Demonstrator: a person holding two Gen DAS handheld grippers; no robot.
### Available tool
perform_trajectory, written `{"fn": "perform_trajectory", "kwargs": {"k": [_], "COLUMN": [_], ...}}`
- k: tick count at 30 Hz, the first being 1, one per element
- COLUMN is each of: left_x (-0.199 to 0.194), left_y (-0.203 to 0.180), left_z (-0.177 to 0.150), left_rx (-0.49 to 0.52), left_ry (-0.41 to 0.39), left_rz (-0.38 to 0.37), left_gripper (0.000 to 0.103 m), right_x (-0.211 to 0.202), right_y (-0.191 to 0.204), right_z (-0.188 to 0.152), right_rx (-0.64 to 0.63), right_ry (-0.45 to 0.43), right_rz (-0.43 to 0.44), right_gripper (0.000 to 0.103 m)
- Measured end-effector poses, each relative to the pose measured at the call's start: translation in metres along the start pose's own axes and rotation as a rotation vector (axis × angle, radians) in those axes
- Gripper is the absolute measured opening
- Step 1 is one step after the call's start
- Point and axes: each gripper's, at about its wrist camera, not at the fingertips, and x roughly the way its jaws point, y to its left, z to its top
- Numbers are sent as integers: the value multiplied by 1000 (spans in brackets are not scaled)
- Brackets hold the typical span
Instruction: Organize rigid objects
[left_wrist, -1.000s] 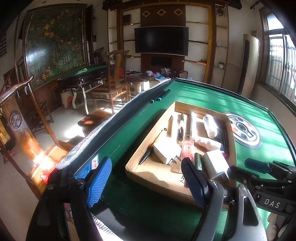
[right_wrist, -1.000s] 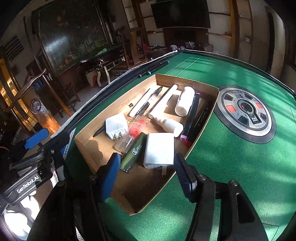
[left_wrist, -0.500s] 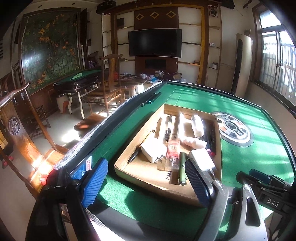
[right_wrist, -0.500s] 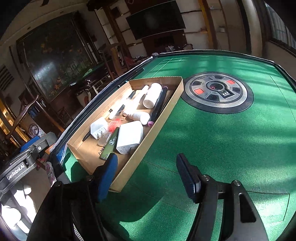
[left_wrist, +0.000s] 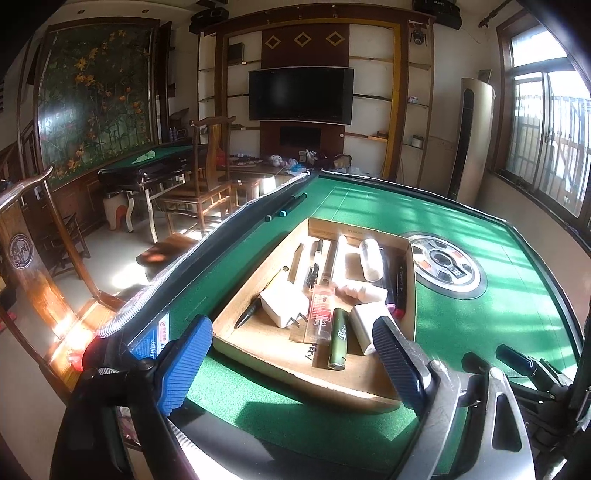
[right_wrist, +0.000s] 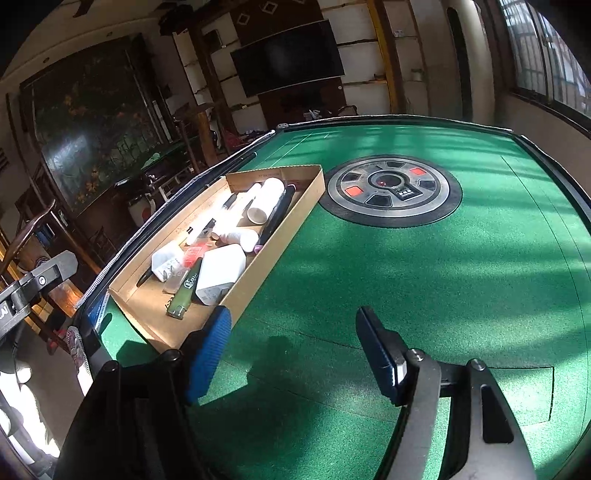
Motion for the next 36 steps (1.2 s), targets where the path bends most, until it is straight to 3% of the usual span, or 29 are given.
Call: {"fn": "perform_trajectory", "kwargs": {"k": [12, 19, 26, 36], "left_x": [-1, 8, 7, 17], "left_y": [-3, 2, 2, 2], "left_z": [-8, -9, -10, -14], "left_rx": [-30, -44, -23, -21], "left_ry": [-15, -4, -26, 12], "left_rz": [-71, -30, 60, 69], "left_gripper": [93, 93, 96, 96], "right_x": [-4, 0, 1, 8], "right_y": [10, 13, 12, 13], "right_z": [-7, -9, -9, -12], "right_rx": [-61, -76, -71, -67], "right_ry": [-29, -17, -13, 20], "right_rz": [-49, -52, -39, -22], "right_gripper": [80, 80, 80, 81]}}
